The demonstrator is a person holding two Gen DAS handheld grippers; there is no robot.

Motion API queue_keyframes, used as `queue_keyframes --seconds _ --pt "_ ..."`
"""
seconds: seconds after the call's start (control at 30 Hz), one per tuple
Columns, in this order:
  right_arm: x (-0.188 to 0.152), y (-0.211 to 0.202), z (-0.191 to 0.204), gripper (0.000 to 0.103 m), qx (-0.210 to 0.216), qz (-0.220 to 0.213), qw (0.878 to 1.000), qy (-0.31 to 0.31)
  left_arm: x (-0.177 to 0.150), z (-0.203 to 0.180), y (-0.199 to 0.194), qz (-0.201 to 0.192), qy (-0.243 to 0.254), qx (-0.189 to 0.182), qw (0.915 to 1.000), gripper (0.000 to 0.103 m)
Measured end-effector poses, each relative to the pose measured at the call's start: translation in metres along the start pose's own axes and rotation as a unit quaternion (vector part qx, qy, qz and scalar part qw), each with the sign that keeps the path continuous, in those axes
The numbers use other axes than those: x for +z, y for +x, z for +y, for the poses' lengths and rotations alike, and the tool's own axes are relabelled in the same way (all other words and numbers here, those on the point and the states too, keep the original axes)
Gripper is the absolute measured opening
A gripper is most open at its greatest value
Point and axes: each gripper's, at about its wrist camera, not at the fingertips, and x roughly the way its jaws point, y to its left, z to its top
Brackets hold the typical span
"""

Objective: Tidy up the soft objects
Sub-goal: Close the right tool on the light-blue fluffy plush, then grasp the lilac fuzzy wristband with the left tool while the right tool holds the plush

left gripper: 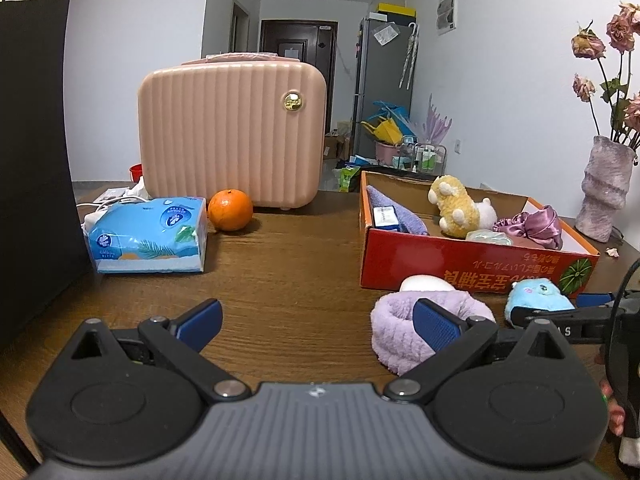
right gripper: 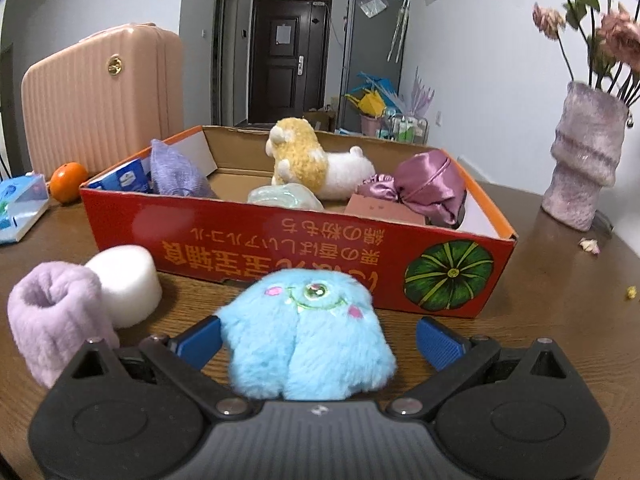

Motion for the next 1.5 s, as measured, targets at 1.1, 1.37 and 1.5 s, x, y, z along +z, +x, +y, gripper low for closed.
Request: queue_keyframes --seconds 1.1,1.37,1.5 --pt "-0.013 -0.047 -0.043 0.07 0.012 -0.066 0.997 0.05 0.0 -0.006 0.013 0.016 -0.019 -0.016 0.9996 0.103" --pt "-0.018 -0.055 -0.052 0.07 0.012 -0.073 0.996 0.05 -0.003 -0.037 0.021 0.031 -0.007 -0.039 0.9988 0.103" --pt "-0.018 -0.057 -0.056 0.07 0.014 -0.076 0.996 0.051 -0.004 -0.051 0.027 0.04 -0.009 -0.046 0.9981 0.103"
